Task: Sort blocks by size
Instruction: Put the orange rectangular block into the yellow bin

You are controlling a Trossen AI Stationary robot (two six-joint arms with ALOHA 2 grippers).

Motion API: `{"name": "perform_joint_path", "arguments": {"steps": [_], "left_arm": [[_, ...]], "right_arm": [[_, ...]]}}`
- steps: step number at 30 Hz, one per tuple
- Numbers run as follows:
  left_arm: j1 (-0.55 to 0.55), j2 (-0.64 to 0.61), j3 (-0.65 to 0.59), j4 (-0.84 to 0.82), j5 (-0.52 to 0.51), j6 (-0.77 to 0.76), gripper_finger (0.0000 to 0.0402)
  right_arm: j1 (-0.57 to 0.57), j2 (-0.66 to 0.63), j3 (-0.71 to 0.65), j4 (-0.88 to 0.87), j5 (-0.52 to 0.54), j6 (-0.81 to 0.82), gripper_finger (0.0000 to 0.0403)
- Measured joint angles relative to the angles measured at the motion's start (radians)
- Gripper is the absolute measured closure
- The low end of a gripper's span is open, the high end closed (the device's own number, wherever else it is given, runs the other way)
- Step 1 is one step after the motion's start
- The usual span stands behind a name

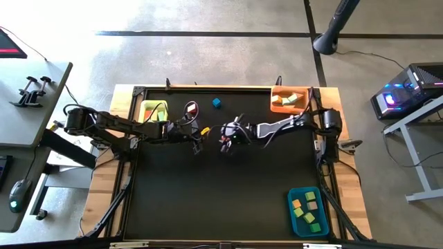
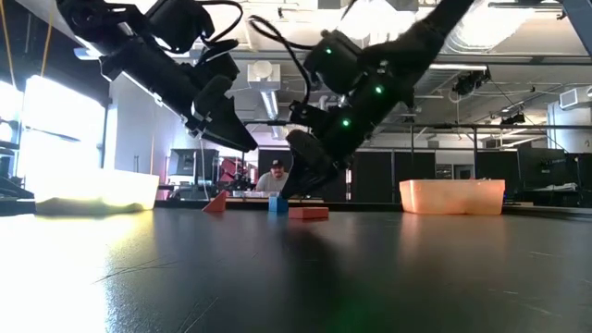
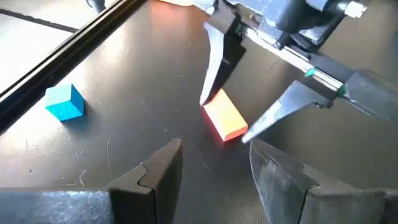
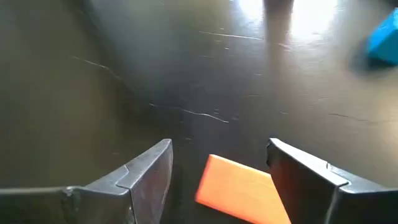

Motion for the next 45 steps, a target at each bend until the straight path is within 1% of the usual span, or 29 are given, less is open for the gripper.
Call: {"name": "perform_joint_path", "arguments": {"steps": [2, 8, 12, 16, 19, 21, 23, 25, 26, 28, 30, 31, 33, 36, 38, 42, 43, 45], "left_arm": [[0.0, 0.0, 0.0, 0.0, 0.0, 0.0, 0.023], [-0.013, 0.0, 0.0, -0.003, 0.001, -0.011, 0.023], [-0.03, 0.0, 0.0, -0.003, 0.005, -0.018, 0.023], [-0.042, 0.0, 0.0, -0.002, 0.007, -0.018, 0.023], [-0.045, 0.0, 0.0, -0.002, 0.007, -0.021, 0.023], [-0.047, 0.0, 0.0, -0.001, 0.007, -0.028, 0.023], [-0.05, 0.0, 0.0, 0.0, 0.007, -0.029, 0.023], [-0.05, 0.0, 0.0, 0.002, 0.007, -0.029, 0.023], [-0.05, 0.0, 0.0, 0.002, 0.007, -0.03, 0.023], [-0.05, 0.0, 0.0, 0.008, 0.007, -0.038, 0.023], [-0.05, 0.0, 0.0, 0.01, 0.007, -0.045, 0.023], [-0.05, 0.0, 0.0, 0.014, 0.007, -0.045, 0.023], [-0.05, 0.0, 0.0, 0.02, 0.007, -0.046, 0.023], [-0.049, 0.0, 0.0, 0.036, 0.007, -0.045, 0.023], [-0.049, 0.0, 0.0, 0.04, 0.007, -0.044, 0.023], [-0.049, 0.0, 0.0, 0.038, 0.007, -0.044, 0.023], [-0.049, 0.0, 0.0, 0.036, 0.007, -0.044, 0.023], [-0.049, 0.0, 0.0, 0.034, 0.007, -0.044, 0.023]], "right_arm": [[0.004, 0.0, 0.029, -0.075, 0.039, -0.026, 0.0149], [0.003, -0.002, 0.041, -0.211, 0.039, -0.051, 0.0149], [0.024, -0.042, 0.039, -0.295, 0.039, -0.081, 0.0149], [0.049, -0.118, 0.036, -0.325, 0.046, -0.104, 0.0149], [0.049, -0.157, 0.006, -0.325, 0.072, -0.063, 0.0149], [0.05, -0.163, -0.038, -0.276, 0.095, 0.01, 0.0149], [0.062, -0.164, -0.089, -0.156, 0.097, 0.103, 0.0149], [0.084, -0.155, -0.143, 0.003, 0.109, 0.207, 0.0149], [0.097, -0.146, -0.168, 0.091, 0.135, 0.255, 0.0149], [0.125, -0.114, -0.203, 0.214, 0.218, 0.298, 0.0149], [0.147, -0.076, -0.208, 0.254, 0.31, 0.321, 0.0149], [0.153, -0.059, -0.206, 0.243, 0.345, 0.323, 0.0149], [0.158, -0.028, -0.19, 0.209, 0.379, 0.318, 0.0149], [0.156, -0.027, -0.173, 0.125, 0.381, 0.315, 0.0149], [0.155, -0.054, -0.166, 0.002, 0.376, 0.316, 0.0149], [0.177, -0.155, -0.154, -0.231, 0.397, 0.313, 0.0149], [0.185, -0.178, -0.154, -0.268, 0.397, 0.307, 0.0149], [0.201, -0.215, -0.163, -0.285, 0.398, 0.307, 0.0149]]}}
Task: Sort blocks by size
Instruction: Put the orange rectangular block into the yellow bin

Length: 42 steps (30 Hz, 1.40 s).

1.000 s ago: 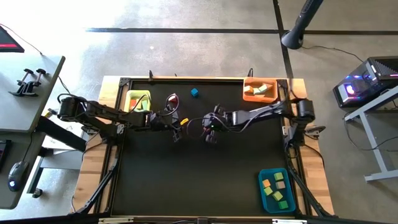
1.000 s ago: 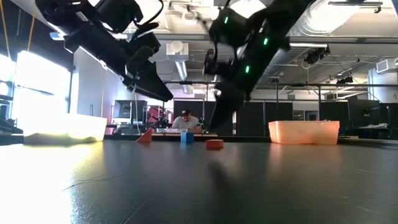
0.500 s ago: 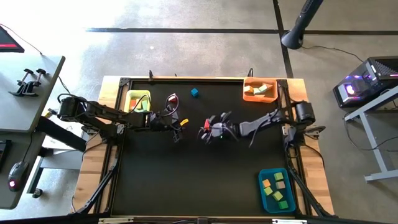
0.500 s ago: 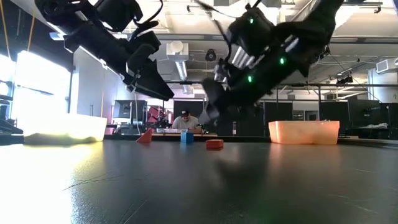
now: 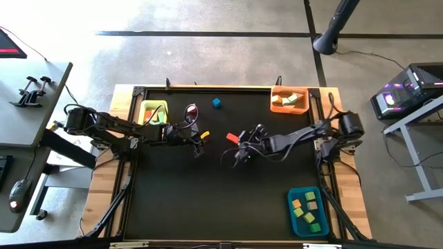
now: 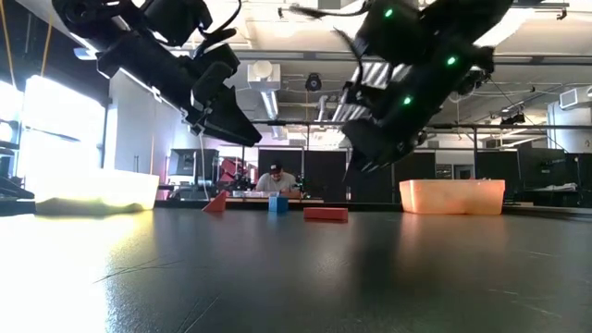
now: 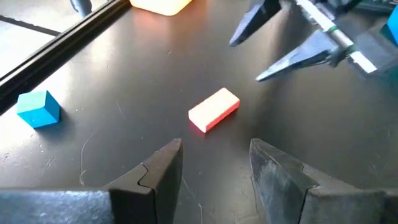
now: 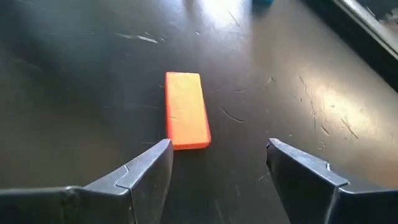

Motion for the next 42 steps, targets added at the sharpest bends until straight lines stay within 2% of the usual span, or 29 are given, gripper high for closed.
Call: {"name": "perform_joint_path", "arguments": {"steps": [4, 7, 11, 16, 25, 28, 30, 34, 36, 39, 42], "left_arm": [[-0.001, 0.0, 0.0, 0.0, 0.0, 0.0, 0.023], [-0.001, 0.0, 0.0, -0.002, 0.0, 0.0, 0.023], [-0.001, 0.0, 0.0, -0.005, 0.0, 0.005, 0.023], [-0.001, 0.0, 0.0, 0.0, 0.0, 0.035, 0.023], [0.0, 0.01, 0.0, 0.012, 0.0, 0.064, 0.023], [-0.005, 0.023, 0.0, 0.034, 0.001, 0.111, 0.023], [-0.013, 0.041, 0.0, 0.057, 0.001, 0.154, 0.023], [-0.043, 0.102, 0.0, 0.151, 0.002, 0.257, 0.023], [-0.065, 0.141, 0.001, 0.19, 0.012, 0.363, 0.023], [-0.101, 0.204, 0.0, 0.209, 0.029, 0.576, 0.023], [-0.135, 0.267, 0.0, 0.251, 0.051, 0.794, 0.023]], "right_arm": [[0.025, -0.009, -0.044, 0.079, -0.024, -0.073, 0.0149], [0.003, 0.005, -0.098, 0.225, -0.067, -0.148, 0.0149], [-0.105, 0.0, -0.15, 0.368, -0.22, -0.238, 0.0138], [-0.216, 0.016, -0.204, 0.505, -0.488, -0.323, 0.0114], [-0.211, 0.173, -0.222, 0.739, -0.471, -0.402, 0.0111], [-0.198, 0.209, -0.221, 0.79, -0.48, -0.361, 0.0128], [-0.188, 0.212, -0.22, 0.782, -0.482, -0.334, 0.0155], [-0.159, 0.205, -0.219, 0.761, -0.459, -0.305, 0.0243], [-0.149, 0.195, -0.22, 0.757, -0.464, -0.289, 0.0282], [-0.139, 0.175, -0.223, 0.759, -0.517, -0.275, 0.0278], [-0.137, 0.167, -0.225, 0.799, -0.687, -0.27, 0.0278]]}}
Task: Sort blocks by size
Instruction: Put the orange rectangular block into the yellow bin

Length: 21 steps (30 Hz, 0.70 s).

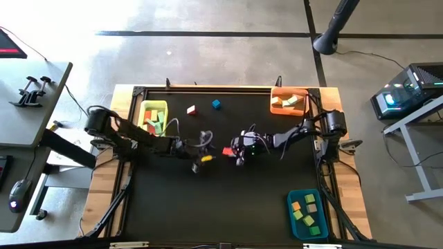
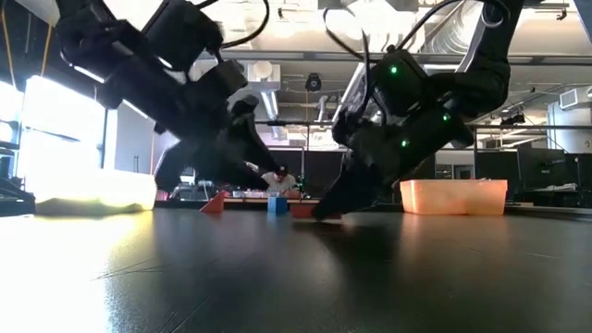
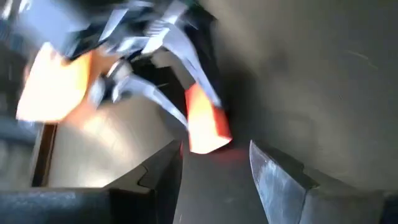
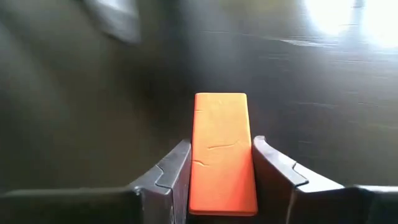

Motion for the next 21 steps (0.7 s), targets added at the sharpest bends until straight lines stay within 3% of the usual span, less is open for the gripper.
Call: {"name": "perform_joint_path", "arguments": {"steps": [3, 5, 13, 21], "left_arm": [[-0.031, 0.064, 0.0, 0.101, 0.025, 0.151, 0.023], [-0.049, 0.099, 0.0, 0.179, 0.029, 0.194, 0.0226], [-0.082, 0.15, 0.005, 0.357, -0.028, 0.228, 0.0194], [-0.085, 0.152, 0.005, 0.396, -0.049, 0.159, 0.0207]], "right_arm": [[0.0, 0.0, -0.001, 0.083, -0.157, 0.026, 0.0278], [0.0, -0.001, -0.001, 0.132, -0.208, 0.051, 0.0278], [0.009, -0.003, 0.0, 0.271, -0.272, 0.088, 0.0278], [0.015, -0.003, 0.021, 0.276, -0.312, 0.099, 0.0278]]}}
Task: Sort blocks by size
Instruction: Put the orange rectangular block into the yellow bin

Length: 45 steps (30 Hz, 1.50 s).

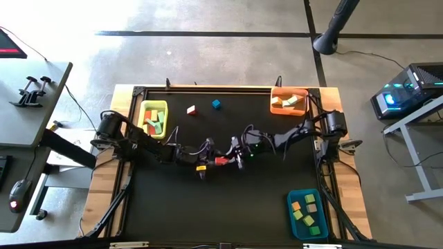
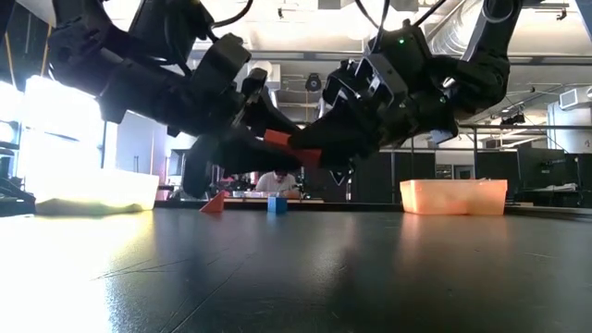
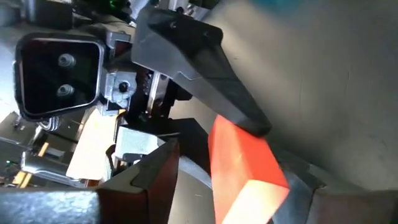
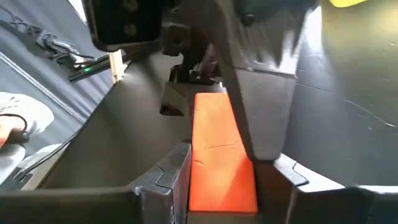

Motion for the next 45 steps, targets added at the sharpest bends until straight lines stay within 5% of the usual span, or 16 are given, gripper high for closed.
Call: {"name": "perform_joint_path", "arguments": {"steps": [11, 16, 20, 23, 28, 32, 34, 45], "left_arm": [[-0.038, -0.001, 0.0, 0.0, -0.005, -0.069, 0.032], [-0.097, -0.006, 0.0, -0.01, -0.11, -0.23, 0.0374], [-0.167, -0.122, 0.0, -0.238, -0.478, -0.279, 0.0374], [-0.192, -0.273, 0.0, -0.513, -0.654, -0.372, 0.0374], [-0.147, -0.549, 0.0, -1.127, -0.814, -0.869, 0.0372], [-0.043, -0.71, -0.007, -1.604, -0.778, -1.437, 0.037], [0.002, -0.759, -0.03, -1.745, -0.734, -1.604, 0.0369], [0.152, -0.843, -0.16, -1.828, -0.622, -1.841, 0.0354]], "right_arm": [[0.005, 0.0, 0.002, 0.0, -0.004, -0.013, 0.0277], [0.0, -0.001, 0.005, -0.005, 0.005, -0.008, 0.0189], [-0.011, -0.002, 0.005, -0.009, 0.148, -0.017, 0.0138], [-0.007, -0.002, 0.005, -0.012, 0.283, -0.058, 0.0129], [-0.008, -0.002, 0.005, -0.011, 0.364, -0.067, 0.0126], [-0.005, -0.002, 0.005, -0.011, 0.367, -0.065, 0.0125], [-0.002, -0.002, 0.005, -0.011, 0.367, -0.065, 0.0125], [-0.002, -0.002, 0.005, -0.012, 0.367, -0.047, 0.0124]]}}
